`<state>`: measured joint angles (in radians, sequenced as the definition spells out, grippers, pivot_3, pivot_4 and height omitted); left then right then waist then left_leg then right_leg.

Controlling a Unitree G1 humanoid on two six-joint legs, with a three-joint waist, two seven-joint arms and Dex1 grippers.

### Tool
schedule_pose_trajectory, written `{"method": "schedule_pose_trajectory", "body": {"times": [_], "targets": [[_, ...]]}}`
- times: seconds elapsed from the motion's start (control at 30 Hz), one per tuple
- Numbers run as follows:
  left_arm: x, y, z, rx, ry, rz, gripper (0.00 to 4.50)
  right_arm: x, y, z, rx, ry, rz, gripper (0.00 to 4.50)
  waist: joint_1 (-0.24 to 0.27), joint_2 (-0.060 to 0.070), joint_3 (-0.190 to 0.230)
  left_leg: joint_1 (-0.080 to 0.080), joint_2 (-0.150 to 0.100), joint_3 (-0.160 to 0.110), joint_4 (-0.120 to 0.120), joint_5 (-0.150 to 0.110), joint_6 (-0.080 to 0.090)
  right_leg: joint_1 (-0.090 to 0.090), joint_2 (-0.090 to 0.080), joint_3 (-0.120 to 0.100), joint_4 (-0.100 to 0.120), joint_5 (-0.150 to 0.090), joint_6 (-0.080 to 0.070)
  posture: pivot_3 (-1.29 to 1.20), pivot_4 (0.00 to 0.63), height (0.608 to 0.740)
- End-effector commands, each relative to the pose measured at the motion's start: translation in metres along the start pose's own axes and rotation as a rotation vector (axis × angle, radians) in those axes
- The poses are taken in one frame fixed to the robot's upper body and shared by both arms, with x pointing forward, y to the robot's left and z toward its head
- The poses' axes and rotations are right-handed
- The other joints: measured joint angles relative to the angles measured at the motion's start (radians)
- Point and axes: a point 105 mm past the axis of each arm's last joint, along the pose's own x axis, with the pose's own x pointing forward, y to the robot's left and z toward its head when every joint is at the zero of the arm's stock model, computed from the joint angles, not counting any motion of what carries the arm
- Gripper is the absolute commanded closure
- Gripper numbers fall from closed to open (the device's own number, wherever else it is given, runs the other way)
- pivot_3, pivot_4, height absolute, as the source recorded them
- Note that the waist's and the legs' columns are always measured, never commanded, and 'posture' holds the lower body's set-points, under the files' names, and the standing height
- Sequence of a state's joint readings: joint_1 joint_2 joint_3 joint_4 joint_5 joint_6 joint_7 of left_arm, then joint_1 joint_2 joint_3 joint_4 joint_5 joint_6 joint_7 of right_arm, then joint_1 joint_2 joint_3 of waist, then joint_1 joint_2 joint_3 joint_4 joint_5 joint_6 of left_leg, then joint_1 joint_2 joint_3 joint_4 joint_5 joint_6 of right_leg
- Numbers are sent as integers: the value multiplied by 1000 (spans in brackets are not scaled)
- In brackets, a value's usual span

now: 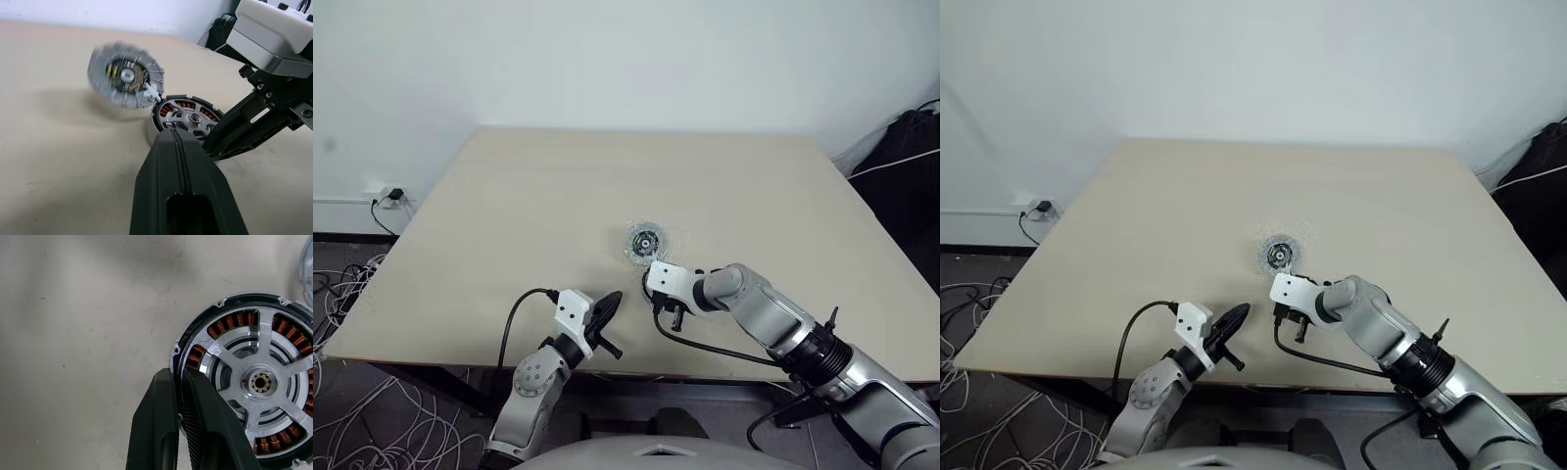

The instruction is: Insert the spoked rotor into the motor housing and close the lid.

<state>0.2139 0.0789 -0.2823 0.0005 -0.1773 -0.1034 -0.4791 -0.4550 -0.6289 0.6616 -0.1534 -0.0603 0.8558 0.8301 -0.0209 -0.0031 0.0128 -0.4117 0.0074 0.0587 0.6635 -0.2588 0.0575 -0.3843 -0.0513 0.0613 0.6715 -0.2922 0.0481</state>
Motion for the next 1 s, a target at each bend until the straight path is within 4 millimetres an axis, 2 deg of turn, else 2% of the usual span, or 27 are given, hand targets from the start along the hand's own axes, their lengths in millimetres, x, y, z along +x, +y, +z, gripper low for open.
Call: {"method": "schedule_pose_trajectory", "body": {"times": [0.03, 0.2, 0.37, 0.5, 0.77, 0.87, 1.0], "targets": [[4, -3, 14, 18, -56, -8, 4500, -7, -7, 8, 21, -34, -38, 4489, 0, 0, 0, 0, 0, 0, 0, 0, 0, 0, 0, 0, 0, 0, 0, 0, 0, 740], [3, -2, 12, 15, -53, -9, 4500, -15, 2, 19, 153, -105, -16, 4489, 1, 0, 0, -2, 0, -1, -1, 0, 0, -1, -1, -1, 0, 0, 0, 0, 0, 740], [3, -2, 6, 8, -46, -13, 4500, -20, 27, 15, 280, -112, 15, 4489, 5, 0, 0, -5, -1, -1, -2, 0, 0, -5, -1, -2, 0, 0, 0, 0, 0, 740], [3, -3, 2, 3, -39, -25, 4500, -20, 39, 15, 413, -124, 15, 4489, 8, 0, 0, -5, -1, -2, -3, 0, 0, -5, -1, -3, 0, -1, -1, 0, 0, 740], [4, -4, -4, 1, -28, -50, 4500, -12, 33, 34, 756, -185, -89, 4489, -1, 1, -1, -5, -2, -2, -2, 0, 0, -5, -1, -4, 2, -1, -1, 0, 0, 740], [3, -4, -5, 2, -27, -50, 4500, -7, 27, 41, 866, -204, -131, 4489, -6, 1, -1, -5, -2, -2, -2, 0, 0, -6, -1, -4, 2, 0, 0, 0, 0, 740], [0, -2, -5, -1, -29, -36, 4500, 1, 14, 41, 989, -203, -213, 4489, -13, 2, -1, -4, -2, -2, -2, 1, -1, -5, -1, -4, 4, 1, 3, 0, 0, 740]]}}
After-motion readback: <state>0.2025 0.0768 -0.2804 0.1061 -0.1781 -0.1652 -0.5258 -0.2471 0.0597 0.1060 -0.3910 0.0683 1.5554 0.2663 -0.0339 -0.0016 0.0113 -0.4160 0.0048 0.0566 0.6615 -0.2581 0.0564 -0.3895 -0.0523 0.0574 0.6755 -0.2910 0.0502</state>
